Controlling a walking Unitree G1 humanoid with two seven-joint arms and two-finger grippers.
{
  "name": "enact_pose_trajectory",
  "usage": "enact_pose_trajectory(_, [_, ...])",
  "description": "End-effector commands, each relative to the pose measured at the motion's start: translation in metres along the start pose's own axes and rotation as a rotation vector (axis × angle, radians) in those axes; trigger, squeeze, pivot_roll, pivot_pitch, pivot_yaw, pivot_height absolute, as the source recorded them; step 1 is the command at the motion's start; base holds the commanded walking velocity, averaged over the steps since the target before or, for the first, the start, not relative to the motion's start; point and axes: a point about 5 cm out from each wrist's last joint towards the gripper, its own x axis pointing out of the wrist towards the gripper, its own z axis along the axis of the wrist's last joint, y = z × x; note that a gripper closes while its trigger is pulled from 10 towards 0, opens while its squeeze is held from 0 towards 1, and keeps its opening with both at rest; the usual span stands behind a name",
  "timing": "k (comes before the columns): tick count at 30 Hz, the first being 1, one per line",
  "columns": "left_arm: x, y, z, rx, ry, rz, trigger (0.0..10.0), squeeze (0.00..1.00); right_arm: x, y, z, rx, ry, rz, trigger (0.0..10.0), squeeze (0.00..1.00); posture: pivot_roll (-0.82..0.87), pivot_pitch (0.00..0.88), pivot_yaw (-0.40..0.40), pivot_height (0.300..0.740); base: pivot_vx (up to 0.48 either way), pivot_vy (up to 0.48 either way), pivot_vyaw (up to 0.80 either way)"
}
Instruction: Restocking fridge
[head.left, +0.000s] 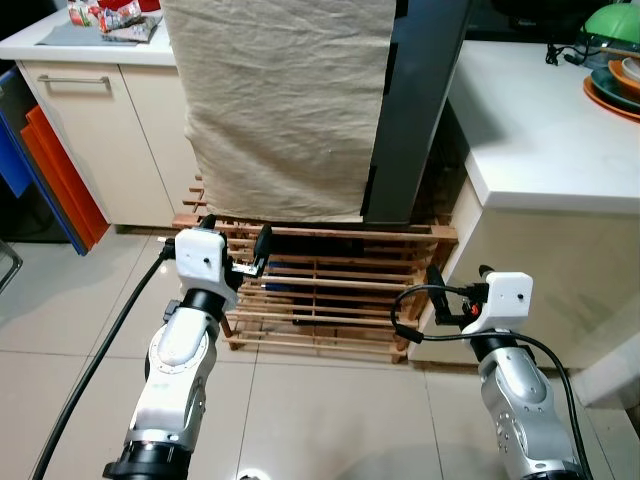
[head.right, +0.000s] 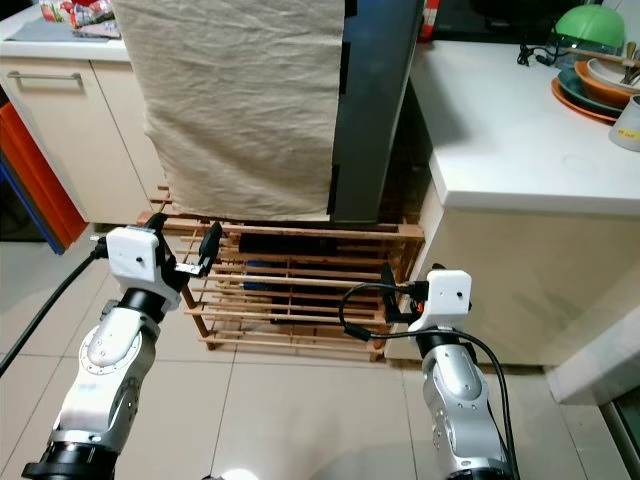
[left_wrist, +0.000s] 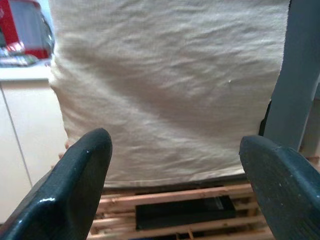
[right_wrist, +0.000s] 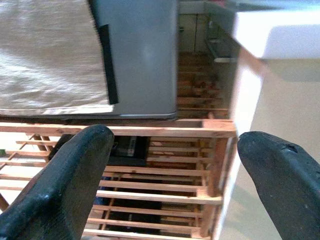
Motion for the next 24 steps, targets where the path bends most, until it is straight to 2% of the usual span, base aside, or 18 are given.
enact_pose_trajectory(1, [0.005, 0.0, -0.003, 0.001, 0.038, 0.013, 10.0, 0.0, 0.005, 0.011, 0.0, -0.014, -0.01, 0.038, 10.0, 0.0, -0.07, 0.0, 0.016, 0.74, 0.0, 0.48, -0.8])
enact_pose_trajectory(5, [0.005, 0.003, -0.01, -0.037, 0.084, 0.038, 10.0, 0.0, 0.004, 0.01, 0.001, 0.002, -0.017, 0.027, 10.0, 0.0, -0.07, 0.0, 0.027, 0.74, 0.0, 0.48, -0.8])
enact_pose_trajectory(12, [-0.003, 0.019, -0.017, 0.043, 0.136, 0.059, 10.0, 0.0, -0.008, 0.001, -0.008, -0.004, 0.006, 0.0, 10.0, 0.0, -0.09, 0.0, 0.031, 0.74, 0.0, 0.48, -0.8])
enact_pose_trajectory(18, [-0.002, 0.022, -0.018, 0.027, 0.134, 0.079, 10.0, 0.0, -0.013, -0.003, -0.01, -0.018, 0.012, -0.005, 10.0, 0.0, -0.1, 0.0, 0.03, 0.74, 0.0, 0.48, -0.8])
enact_pose_trajectory(24, [-0.02, 0.021, -0.021, 0.02, 0.114, 0.047, 10.0, 0.0, -0.015, -0.006, -0.005, -0.016, -0.015, -0.018, 10.0, 0.0, -0.1, 0.0, 0.034, 0.74, 0.0, 0.48, -0.8])
